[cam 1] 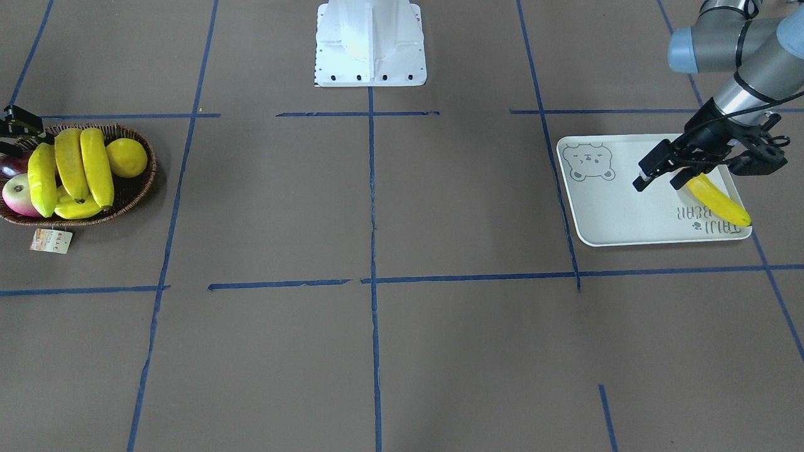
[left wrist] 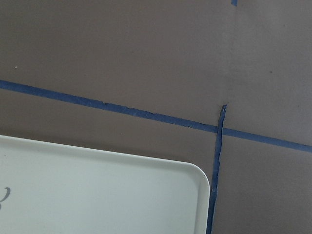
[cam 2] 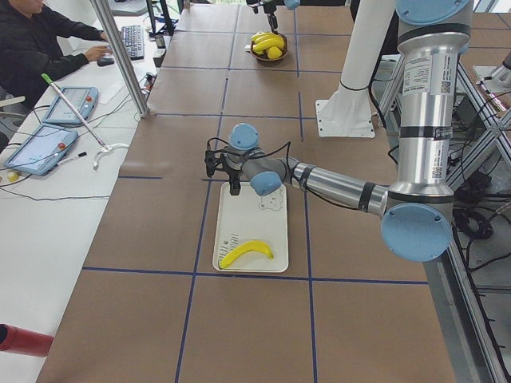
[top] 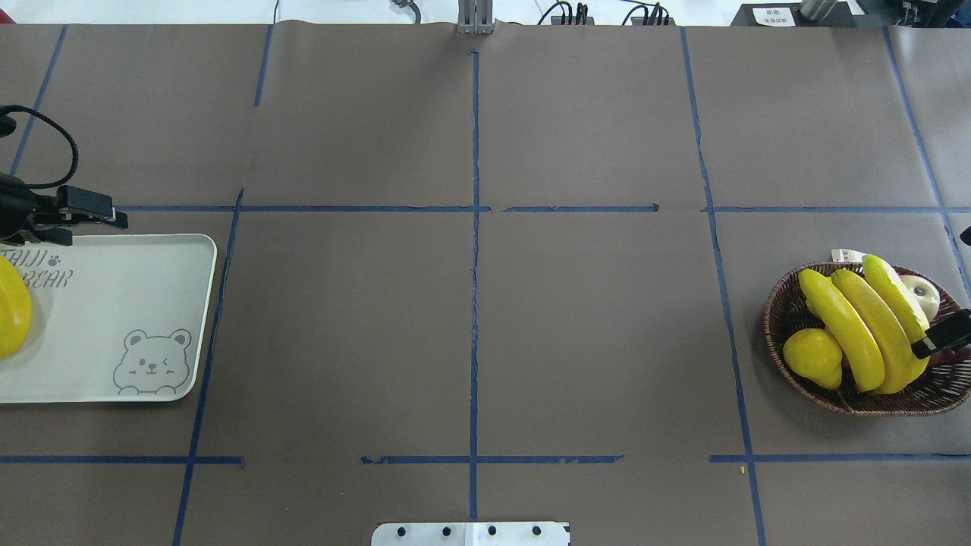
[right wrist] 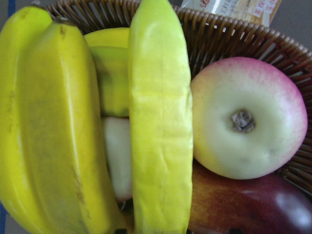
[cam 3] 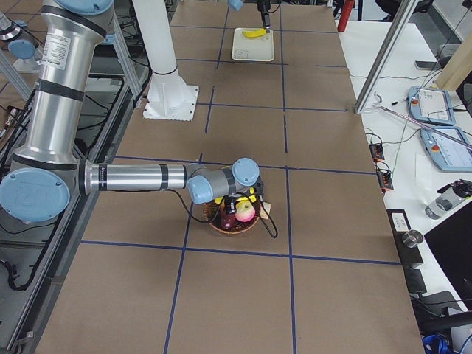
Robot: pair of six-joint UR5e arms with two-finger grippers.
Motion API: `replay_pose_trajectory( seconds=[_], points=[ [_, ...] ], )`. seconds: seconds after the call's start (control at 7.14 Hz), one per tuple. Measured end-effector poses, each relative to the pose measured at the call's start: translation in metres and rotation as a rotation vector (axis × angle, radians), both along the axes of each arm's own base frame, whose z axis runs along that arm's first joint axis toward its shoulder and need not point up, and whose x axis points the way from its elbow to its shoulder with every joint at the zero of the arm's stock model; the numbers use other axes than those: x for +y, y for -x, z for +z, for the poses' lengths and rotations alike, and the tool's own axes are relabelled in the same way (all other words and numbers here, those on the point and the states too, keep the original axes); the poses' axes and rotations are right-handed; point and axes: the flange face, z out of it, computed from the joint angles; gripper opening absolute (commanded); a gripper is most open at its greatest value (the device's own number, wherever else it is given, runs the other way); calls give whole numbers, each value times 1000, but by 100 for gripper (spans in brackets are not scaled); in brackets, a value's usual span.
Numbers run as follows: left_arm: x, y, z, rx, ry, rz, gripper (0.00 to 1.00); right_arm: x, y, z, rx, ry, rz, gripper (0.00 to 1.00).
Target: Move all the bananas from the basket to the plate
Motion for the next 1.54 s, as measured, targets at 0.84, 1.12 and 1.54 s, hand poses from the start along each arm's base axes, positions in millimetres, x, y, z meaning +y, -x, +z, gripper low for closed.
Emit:
replay_pose_trajectory(
  seconds=[0.84, 1.12, 1.54],
  points=[
    [0, -1, 1, -1, 3, 1, 100, -2, 8, 2, 1, 0, -16, 6],
    [0, -1, 1, -1, 3, 1, 100, -3, 7, 1, -14, -51, -45, 1],
    [0, -1, 0, 2, 3, 0, 99, -8, -35, -4, -29, -114, 19, 1]
  ],
)
